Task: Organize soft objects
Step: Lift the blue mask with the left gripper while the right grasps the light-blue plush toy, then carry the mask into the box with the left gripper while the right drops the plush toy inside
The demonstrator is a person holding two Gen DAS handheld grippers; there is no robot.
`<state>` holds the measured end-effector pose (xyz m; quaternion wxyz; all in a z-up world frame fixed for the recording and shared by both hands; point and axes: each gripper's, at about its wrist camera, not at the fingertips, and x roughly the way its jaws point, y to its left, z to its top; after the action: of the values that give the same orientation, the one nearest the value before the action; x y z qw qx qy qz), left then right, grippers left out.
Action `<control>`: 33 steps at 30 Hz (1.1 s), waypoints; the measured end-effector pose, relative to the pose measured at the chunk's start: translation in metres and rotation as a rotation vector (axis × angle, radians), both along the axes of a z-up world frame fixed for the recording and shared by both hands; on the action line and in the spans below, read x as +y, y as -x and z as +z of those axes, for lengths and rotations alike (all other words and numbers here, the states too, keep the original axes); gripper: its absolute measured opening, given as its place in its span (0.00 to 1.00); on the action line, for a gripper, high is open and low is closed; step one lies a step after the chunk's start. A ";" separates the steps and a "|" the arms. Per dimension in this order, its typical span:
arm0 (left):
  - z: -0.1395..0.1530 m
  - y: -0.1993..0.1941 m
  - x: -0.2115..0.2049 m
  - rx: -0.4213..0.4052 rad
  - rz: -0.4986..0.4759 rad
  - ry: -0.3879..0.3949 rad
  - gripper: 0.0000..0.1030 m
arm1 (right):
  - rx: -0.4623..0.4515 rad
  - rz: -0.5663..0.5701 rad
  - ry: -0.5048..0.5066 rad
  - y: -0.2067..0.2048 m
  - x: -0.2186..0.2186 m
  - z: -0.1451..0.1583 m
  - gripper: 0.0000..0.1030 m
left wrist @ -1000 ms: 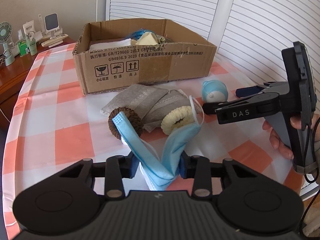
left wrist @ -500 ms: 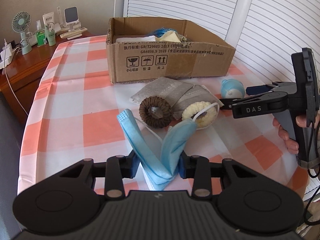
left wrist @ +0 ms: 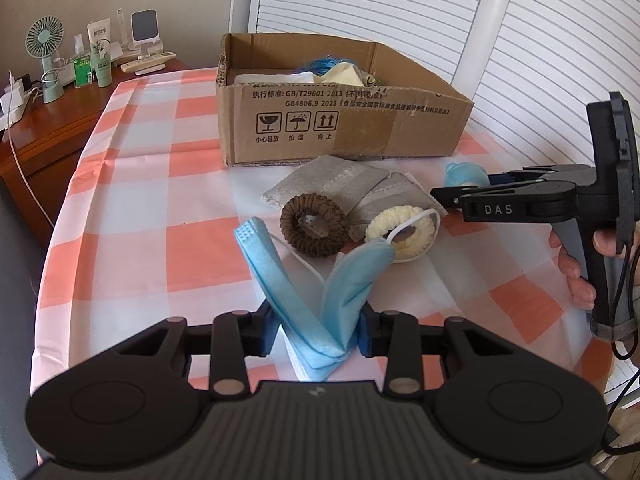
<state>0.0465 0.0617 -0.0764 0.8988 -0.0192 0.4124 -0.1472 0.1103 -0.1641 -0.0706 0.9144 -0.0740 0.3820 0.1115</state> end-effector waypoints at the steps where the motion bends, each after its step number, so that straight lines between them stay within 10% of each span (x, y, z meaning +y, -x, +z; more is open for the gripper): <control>1: 0.000 0.000 0.000 0.000 -0.001 0.003 0.35 | 0.001 0.000 -0.002 0.001 0.000 0.001 0.55; 21: 0.032 0.003 0.018 -0.004 -0.092 0.006 0.29 | -0.026 0.048 -0.020 0.023 -0.013 0.040 0.36; 33: 0.051 -0.001 0.011 -0.024 -0.147 -0.001 0.29 | 0.017 0.062 -0.058 0.016 -0.019 0.027 0.59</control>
<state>0.0471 0.0728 -0.0254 0.8905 0.0132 0.4018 -0.2129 0.0948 -0.1831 -0.0439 0.9090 -0.0584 0.3839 0.1515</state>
